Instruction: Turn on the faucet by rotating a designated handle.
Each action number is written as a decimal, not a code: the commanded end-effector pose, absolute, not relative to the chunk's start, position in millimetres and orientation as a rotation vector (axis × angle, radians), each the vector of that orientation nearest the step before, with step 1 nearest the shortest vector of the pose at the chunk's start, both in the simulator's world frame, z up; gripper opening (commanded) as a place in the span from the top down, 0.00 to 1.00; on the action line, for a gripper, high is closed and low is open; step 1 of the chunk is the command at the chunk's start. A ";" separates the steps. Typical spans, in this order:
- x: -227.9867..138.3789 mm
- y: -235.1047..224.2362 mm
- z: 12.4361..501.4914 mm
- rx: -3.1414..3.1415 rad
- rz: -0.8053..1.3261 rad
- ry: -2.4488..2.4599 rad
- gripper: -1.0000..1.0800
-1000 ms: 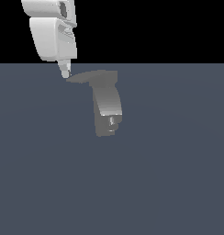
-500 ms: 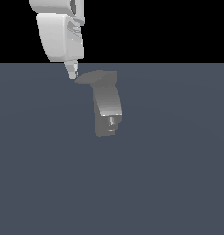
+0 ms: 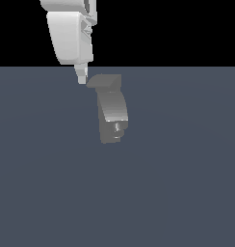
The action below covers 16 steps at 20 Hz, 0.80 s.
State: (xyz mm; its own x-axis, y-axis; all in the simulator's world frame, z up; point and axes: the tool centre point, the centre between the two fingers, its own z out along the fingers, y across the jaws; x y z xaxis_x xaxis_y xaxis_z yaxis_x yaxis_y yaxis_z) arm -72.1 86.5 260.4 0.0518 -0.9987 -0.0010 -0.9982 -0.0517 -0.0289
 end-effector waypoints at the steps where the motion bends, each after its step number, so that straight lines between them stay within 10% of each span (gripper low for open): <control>1: -73.1 65.5 257.4 -2.251 -0.023 2.169 1.00; 16: -80.2 -25.5 248.8 -2.255 0.000 2.187 1.00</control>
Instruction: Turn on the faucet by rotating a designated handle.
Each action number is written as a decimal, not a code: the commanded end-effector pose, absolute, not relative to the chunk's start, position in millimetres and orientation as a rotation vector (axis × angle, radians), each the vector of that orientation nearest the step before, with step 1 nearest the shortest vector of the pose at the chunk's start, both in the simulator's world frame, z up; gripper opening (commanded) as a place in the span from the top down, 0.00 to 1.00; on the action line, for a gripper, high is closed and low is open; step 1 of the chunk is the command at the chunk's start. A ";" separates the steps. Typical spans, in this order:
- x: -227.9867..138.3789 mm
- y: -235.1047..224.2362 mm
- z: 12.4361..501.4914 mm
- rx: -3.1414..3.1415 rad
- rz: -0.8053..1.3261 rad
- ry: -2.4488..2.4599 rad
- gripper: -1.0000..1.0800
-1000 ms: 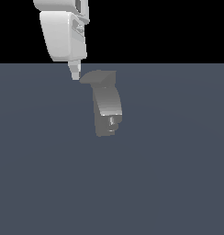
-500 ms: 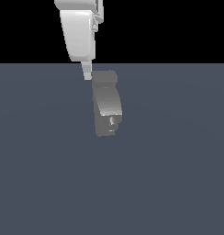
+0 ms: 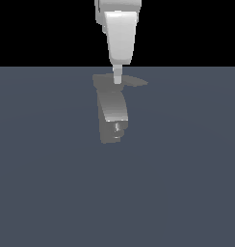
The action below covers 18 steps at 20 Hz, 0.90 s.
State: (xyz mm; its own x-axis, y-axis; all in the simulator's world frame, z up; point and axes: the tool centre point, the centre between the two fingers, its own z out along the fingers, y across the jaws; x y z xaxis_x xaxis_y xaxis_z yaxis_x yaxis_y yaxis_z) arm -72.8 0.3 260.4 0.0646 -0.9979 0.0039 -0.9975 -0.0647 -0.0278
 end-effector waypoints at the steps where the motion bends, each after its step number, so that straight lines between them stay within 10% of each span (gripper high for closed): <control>1: -80.2 -25.5 248.8 -2.255 0.000 2.187 1.00; 18: -31.1 -59.5 253.7 -2.265 -0.015 2.167 1.00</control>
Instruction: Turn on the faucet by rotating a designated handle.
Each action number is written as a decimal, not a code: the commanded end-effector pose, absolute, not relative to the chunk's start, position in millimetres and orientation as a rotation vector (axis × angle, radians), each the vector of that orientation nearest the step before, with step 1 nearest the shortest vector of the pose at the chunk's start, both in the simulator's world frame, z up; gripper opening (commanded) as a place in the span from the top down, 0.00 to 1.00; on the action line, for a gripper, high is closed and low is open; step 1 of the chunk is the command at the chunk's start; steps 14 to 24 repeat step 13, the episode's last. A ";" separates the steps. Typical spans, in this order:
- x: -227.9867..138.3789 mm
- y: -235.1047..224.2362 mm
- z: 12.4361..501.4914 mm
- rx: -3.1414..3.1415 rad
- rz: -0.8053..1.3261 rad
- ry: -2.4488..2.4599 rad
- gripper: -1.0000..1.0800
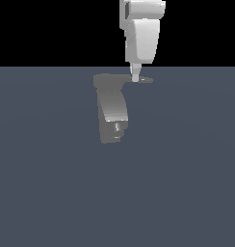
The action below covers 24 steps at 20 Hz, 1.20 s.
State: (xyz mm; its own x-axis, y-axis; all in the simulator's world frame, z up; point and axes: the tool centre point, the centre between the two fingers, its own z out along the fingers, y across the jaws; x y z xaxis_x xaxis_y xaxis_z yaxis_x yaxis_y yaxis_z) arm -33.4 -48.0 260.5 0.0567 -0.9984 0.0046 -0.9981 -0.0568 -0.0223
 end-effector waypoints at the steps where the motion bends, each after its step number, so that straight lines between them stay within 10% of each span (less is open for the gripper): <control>1: -28.6 -62.8 253.3 -2.264 -0.014 2.169 1.00; 24: -2.2 -98.0 249.0 -2.256 -0.001 2.186 1.00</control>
